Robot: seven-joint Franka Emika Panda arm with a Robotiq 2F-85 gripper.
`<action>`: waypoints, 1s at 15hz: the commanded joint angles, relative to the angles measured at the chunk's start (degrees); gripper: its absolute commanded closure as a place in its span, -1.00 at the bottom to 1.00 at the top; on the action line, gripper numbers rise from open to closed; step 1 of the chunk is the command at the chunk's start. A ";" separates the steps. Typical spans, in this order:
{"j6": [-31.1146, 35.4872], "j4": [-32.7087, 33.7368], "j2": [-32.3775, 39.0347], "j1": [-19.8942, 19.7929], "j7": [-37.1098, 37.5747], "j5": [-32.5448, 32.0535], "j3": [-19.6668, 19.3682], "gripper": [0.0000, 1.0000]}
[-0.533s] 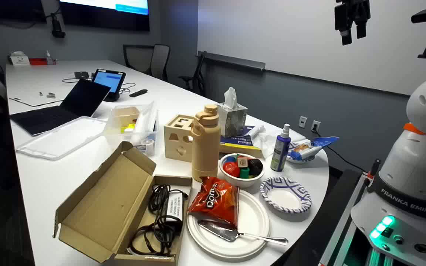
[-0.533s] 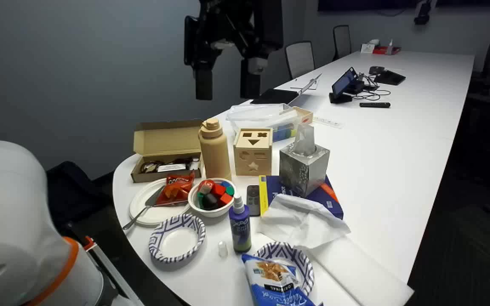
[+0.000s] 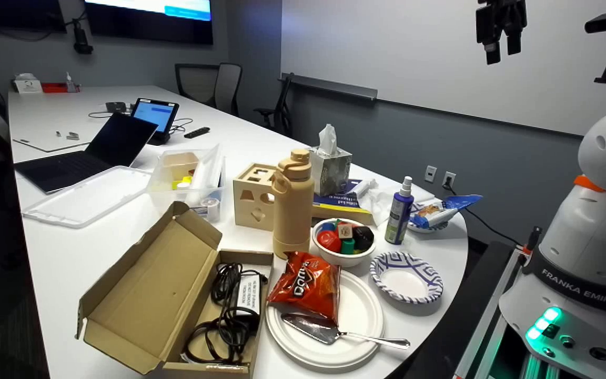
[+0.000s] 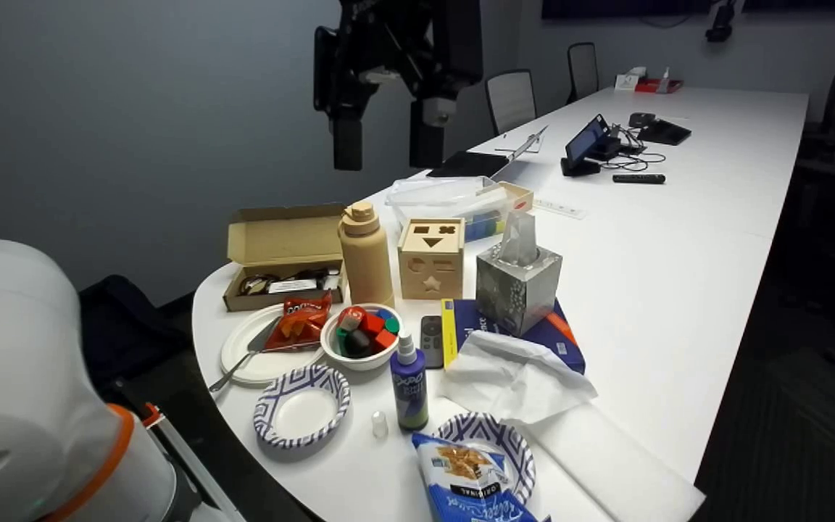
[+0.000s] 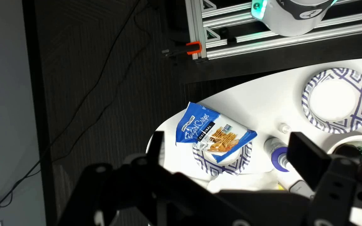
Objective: Slightly untwist the cap on the water bottle
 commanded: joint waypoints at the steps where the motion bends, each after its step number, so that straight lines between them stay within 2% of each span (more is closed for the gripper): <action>1: -0.60 0.22 -0.06 2.57 1.21 -0.79 -1.70 -1.00; 3: -0.60 0.22 -0.06 2.57 1.21 -0.79 -1.70 -1.00; 7: -1.18 1.35 1.57 5.93 5.09 3.42 1.69 -1.00; 11: 0.96 1.10 2.94 10.06 16.08 11.52 8.54 -1.00; 12: 2.52 0.80 2.82 11.09 18.93 14.12 10.29 -1.00; 15: 12.88 -0.32 3.89 12.68 26.97 18.25 15.00 -1.00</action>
